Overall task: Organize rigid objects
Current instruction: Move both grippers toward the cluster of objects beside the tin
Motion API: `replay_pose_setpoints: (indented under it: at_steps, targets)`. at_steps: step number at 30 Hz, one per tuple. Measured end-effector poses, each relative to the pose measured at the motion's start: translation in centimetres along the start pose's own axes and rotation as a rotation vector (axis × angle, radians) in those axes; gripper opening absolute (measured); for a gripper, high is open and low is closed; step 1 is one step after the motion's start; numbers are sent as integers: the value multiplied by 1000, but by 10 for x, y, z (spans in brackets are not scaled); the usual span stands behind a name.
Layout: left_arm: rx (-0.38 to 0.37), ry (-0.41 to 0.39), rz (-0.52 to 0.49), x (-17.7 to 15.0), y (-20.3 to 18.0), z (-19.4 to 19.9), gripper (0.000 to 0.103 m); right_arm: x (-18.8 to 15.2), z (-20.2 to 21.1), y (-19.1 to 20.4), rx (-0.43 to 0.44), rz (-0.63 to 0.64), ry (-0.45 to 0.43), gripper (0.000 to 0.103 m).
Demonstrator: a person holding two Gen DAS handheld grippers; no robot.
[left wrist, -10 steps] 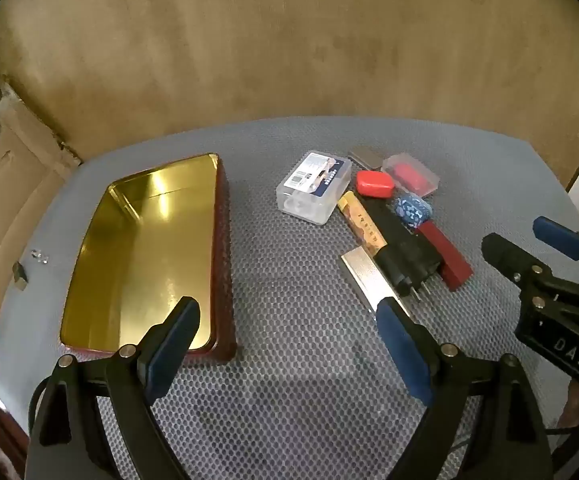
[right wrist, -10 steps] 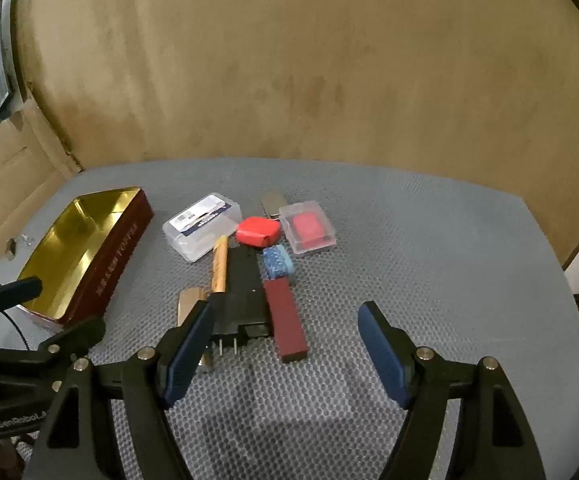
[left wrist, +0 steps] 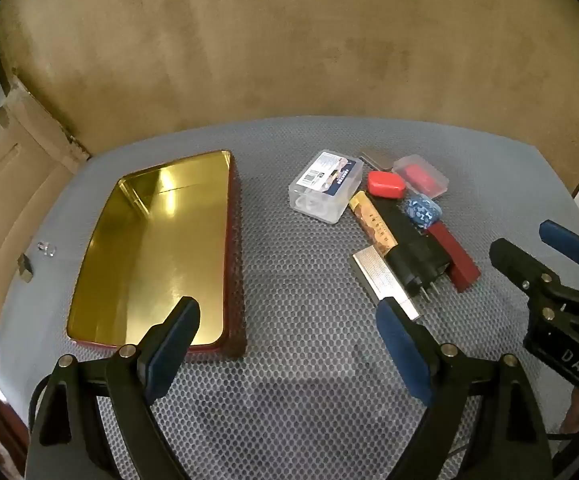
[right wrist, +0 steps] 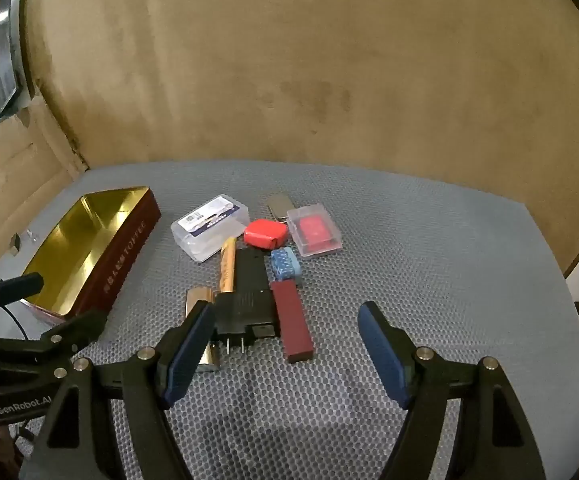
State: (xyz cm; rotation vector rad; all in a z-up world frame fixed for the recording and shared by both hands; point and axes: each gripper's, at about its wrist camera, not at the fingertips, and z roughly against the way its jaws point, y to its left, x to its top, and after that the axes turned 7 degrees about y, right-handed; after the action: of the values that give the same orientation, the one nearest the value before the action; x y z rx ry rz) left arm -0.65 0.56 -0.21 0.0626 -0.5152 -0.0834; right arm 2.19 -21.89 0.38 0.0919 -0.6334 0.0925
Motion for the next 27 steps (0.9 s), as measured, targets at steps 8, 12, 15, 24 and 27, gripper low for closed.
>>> replay_pose_setpoints:
  at_steps: [8, 12, 15, 24, 27]
  targets:
    - [4, 16, -3, 2, 2, -2, 88, -20, 6, 54, -6, 19, -5, 76]
    - [9, 18, -4, 1, 1, -3, 88, -17, 8, 57, -15, 21, -14, 76]
    - [13, 18, -3, 0, 1, -3, 88, -17, 8, 57, -20, 25, -16, 76]
    - [17, 24, -4, 1, 1, -6, 88, -19, 11, 62, -15, 40, -23, 76]
    - [15, 26, -2, 0, 3, -7, 88, -19, 12, 62, -17, 44, -23, 76]
